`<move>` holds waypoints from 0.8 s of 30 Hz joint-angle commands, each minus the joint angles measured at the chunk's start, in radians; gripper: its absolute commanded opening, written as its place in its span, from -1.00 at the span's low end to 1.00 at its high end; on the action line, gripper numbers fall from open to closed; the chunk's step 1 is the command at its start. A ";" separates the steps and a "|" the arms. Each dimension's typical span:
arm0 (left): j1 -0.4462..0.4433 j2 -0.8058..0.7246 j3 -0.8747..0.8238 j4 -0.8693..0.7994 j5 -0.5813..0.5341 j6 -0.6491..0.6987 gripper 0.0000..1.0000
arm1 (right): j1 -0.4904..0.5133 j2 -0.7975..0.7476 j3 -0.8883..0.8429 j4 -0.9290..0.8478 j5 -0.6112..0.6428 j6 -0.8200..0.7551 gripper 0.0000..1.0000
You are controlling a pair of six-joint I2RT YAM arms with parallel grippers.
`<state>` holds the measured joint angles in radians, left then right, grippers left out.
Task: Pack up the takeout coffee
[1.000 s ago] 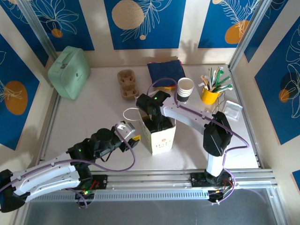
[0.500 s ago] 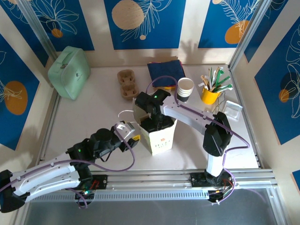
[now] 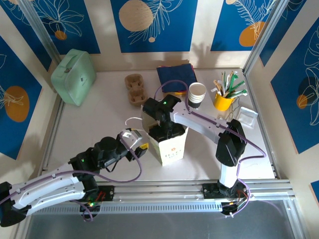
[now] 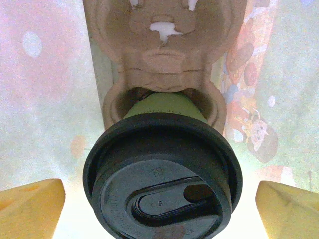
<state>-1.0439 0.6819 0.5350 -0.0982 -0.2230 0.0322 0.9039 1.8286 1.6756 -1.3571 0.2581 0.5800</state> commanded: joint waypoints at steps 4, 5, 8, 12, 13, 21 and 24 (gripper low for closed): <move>-0.006 0.006 0.042 -0.024 -0.007 0.000 0.38 | 0.008 -0.029 0.074 -0.053 0.021 0.003 0.98; -0.006 0.008 0.044 -0.023 -0.006 0.002 0.38 | 0.008 -0.028 0.082 -0.056 0.022 0.002 0.98; -0.007 0.010 0.049 -0.022 -0.005 0.003 0.38 | 0.006 -0.026 0.096 -0.062 0.026 0.000 0.98; -0.006 0.014 0.051 -0.022 -0.008 0.006 0.38 | 0.004 -0.025 0.111 -0.066 0.025 -0.004 0.99; -0.007 0.014 0.054 -0.024 -0.008 0.006 0.38 | 0.002 -0.025 0.115 -0.066 0.023 -0.005 0.99; -0.007 0.022 0.059 -0.024 -0.008 0.012 0.39 | -0.002 -0.021 0.135 -0.070 0.016 -0.008 1.00; -0.007 0.023 0.059 -0.023 -0.007 0.012 0.39 | -0.004 -0.020 0.153 -0.081 0.021 -0.008 0.96</move>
<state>-1.0439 0.7090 0.5610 -0.1207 -0.2222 0.0349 0.9028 1.8286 1.7889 -1.4033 0.2810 0.5758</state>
